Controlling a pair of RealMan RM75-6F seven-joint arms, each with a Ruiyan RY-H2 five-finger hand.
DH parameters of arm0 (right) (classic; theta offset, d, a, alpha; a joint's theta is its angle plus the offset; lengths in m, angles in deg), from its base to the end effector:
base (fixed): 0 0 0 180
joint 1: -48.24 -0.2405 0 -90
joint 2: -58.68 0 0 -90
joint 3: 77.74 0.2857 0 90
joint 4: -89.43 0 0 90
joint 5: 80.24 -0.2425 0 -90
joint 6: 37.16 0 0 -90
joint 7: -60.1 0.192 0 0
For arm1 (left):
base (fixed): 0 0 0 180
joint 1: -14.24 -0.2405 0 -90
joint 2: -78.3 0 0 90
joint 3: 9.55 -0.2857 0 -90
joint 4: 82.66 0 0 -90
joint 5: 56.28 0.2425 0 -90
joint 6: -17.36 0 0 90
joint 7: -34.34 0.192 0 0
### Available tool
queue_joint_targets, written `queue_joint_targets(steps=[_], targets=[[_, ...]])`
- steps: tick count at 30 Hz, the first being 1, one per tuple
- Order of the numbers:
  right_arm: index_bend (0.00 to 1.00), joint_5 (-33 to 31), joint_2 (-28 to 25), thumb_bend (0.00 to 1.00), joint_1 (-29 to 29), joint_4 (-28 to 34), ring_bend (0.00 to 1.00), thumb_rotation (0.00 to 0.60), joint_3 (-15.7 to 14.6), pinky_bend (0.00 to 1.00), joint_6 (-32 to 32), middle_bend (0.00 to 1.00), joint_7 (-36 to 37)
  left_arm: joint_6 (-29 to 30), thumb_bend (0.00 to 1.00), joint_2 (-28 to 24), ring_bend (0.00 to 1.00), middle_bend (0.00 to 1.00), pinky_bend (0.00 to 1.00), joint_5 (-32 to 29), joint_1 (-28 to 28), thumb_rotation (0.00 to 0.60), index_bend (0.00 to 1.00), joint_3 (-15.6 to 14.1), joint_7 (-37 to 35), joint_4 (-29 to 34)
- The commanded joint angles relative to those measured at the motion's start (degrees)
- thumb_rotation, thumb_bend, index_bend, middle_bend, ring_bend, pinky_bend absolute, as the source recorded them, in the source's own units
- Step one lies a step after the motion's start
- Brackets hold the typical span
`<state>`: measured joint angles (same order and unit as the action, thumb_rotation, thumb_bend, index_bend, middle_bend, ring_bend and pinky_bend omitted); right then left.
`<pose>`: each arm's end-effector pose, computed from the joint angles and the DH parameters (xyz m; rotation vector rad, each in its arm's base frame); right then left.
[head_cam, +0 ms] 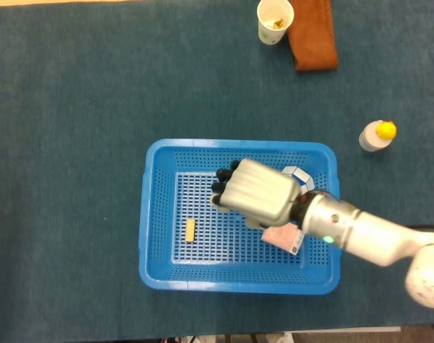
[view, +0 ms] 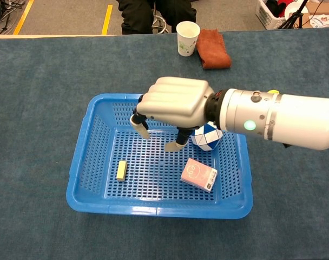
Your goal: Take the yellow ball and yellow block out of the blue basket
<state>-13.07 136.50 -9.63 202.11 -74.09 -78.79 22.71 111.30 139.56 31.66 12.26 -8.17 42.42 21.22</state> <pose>-0.0165 -0.2918 -0.0797 2.5867 -0.4717 0.8657 -0.3203 0.1858 0.1621 -1.2682 -0.8771 -0.9096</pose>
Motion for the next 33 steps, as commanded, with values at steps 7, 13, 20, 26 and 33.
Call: queue_joint_targets(steps=[7, 13, 20, 26, 33], targets=[[0.47, -10.0, 12.1, 0.19, -4.5, -5.5, 0.27, 0.6, -3.3, 0.44, -4.2, 0.38, -12.8, 0.5, 0.25, -0.1, 0.23, 0.34, 0.23, 0.1, -0.5, 0.6, 0.29, 0.0, 0.0, 0.1], [0.42, -13.0, 17.6, 0.19, -5.3, -8.7, 0.25, 0.6, -4.2, 0.43, -6.5, 0.35, -14.9, 0.5, 0.25, -0.3, 0.23, 0.34, 0.23, 0.0, -0.7, 0.6, 0.29, 0.1, -0.1, 0.0], [0.42, -13.0, 22.0, 0.19, -5.7, -12.4, 0.25, 0.6, -3.9, 0.43, -8.2, 0.35, -15.1, 0.4, 0.25, -0.4, 0.23, 0.34, 0.23, -0.4, -0.7, 0.6, 0.29, 0.3, -0.5, -0.3], [0.42, -13.7, 25.0, 0.19, -6.3, -14.5, 0.25, 0.6, -3.6, 0.43, -9.3, 0.35, -16.4, 0.5, 0.25, -0.5, 0.23, 0.34, 0.23, -0.6, -0.8, 0.6, 0.29, 0.5, -1.0, -0.7], [0.42, -15.4, 27.9, 0.19, -6.4, -16.8, 0.25, 0.6, -3.9, 0.43, -10.2, 0.35, -17.7, 0.2, 0.25, -0.6, 0.23, 0.34, 0.23, -0.8, -0.8, 0.6, 0.29, 0.7, -1.7, -1.2]])
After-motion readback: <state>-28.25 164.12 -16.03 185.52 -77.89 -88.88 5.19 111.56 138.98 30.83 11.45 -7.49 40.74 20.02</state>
